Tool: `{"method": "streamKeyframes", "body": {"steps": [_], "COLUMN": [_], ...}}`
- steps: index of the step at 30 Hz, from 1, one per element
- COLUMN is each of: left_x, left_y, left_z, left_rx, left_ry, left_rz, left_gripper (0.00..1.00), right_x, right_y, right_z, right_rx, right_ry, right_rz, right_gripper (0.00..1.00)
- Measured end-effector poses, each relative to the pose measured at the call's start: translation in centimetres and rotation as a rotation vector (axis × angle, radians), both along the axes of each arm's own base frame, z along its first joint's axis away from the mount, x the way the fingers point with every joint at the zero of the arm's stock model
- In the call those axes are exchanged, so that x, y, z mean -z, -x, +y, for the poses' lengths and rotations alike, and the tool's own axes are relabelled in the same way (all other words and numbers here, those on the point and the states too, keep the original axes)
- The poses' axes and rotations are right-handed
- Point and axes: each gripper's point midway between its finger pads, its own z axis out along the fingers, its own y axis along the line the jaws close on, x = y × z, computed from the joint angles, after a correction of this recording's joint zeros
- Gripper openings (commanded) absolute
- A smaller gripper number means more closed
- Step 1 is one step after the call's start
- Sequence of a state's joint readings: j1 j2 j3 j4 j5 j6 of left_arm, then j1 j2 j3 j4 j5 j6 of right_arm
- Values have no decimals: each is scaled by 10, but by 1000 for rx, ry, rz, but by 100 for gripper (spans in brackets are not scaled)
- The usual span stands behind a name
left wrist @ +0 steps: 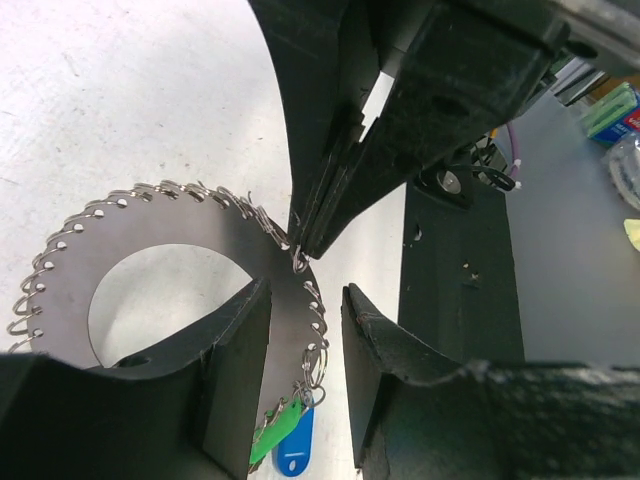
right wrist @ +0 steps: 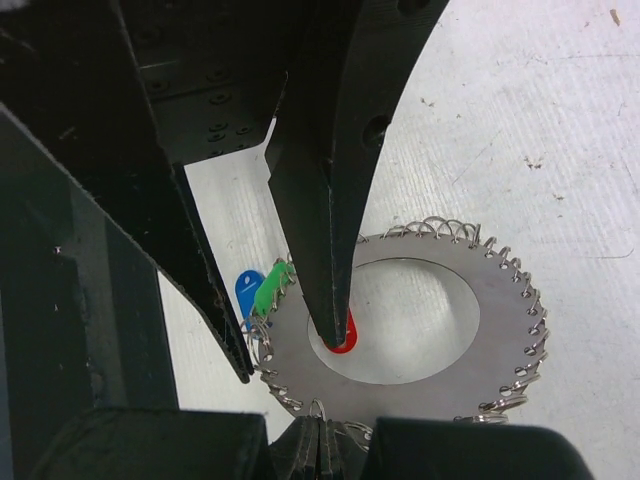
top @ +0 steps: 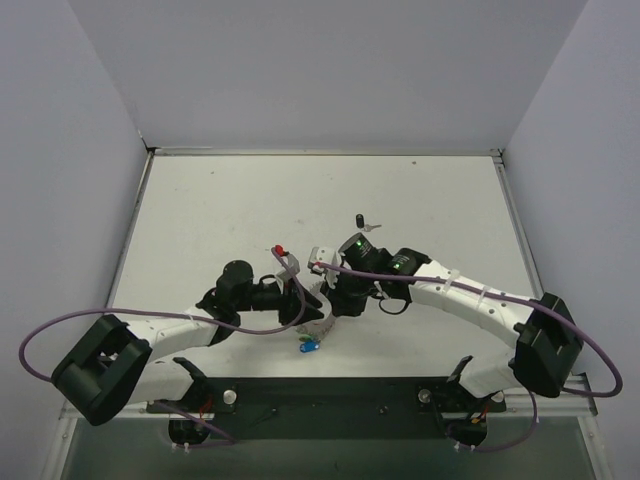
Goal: Put the keys on the keyring
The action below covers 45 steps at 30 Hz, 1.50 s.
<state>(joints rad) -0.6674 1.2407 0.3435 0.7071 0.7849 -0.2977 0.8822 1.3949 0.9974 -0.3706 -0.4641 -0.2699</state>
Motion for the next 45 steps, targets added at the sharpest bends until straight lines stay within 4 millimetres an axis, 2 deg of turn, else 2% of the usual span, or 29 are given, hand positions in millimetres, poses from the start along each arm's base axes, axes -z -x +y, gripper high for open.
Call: {"method": "streamKeyframes", "body": {"steps": [9,18,34,37,40,44,45], "left_x": [-8,0,-11,-11,-11,-12,-11], "left_y": [3,8,0,-2,0,4,3], "left_z": [-4,-10,-18,-20,-22,-23,-23], "left_rx": [19,41,31,33,41,61,58], "left_ry": [36,20,59,60,64,70,68], "left_rz": [-17,9,-8,-6,-5,2,7], "left_gripper": [44,44,43,39,26,0,0], "right_x": [-9,-23,-29,-31,-33,-34,-35], "right_y": [-2,-5,-2,-1,-1,-3,-2], "right_z": [0,6,7,8,7,6,6], "right_rx": [16,29,16,13,14,19,18], "right_ry": [-73,-139,-170,-177,-182,-185,-190], "right_rz": [-32,-62,-56,-56,-60,-65,-55], "right_gripper": [0,0,0,0,0,0,0]}}
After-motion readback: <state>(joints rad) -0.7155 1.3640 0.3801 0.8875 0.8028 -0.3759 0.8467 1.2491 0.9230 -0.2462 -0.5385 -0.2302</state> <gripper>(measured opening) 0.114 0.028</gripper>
